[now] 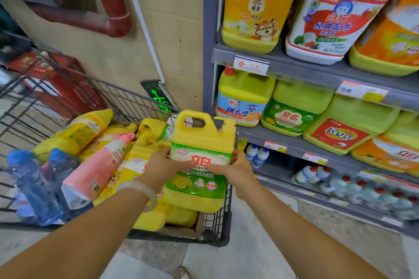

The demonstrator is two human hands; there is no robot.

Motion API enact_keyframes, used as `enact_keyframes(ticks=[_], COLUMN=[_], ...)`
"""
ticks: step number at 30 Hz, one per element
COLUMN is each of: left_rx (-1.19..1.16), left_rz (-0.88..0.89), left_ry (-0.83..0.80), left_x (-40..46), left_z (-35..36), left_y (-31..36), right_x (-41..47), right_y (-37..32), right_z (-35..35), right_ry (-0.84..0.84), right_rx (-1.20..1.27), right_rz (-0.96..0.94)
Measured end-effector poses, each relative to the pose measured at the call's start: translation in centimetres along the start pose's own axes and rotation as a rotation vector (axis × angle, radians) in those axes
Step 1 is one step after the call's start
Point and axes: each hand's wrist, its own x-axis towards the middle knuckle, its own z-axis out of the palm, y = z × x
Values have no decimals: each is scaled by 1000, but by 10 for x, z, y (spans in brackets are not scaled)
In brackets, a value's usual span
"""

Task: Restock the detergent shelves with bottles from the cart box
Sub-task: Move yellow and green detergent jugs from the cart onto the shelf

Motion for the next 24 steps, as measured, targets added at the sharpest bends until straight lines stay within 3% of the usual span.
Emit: enact_keyframes(ticks=[7,17,24], left_rx=[-106,-87,-19], left_rz=[-11,6,97], left_ry=[-3,-30,-69], left_x=[-6,-9,-19], left_z=[19,39,50], left_y=[-14,-20,7], right_x=[3,-3,-19], right_y=[7,17,-11], right_z=[-14,-34,-61], right_ry=[-9,26,38], right_rx=[-42,-6,42], right_rz=[-16,2,-50])
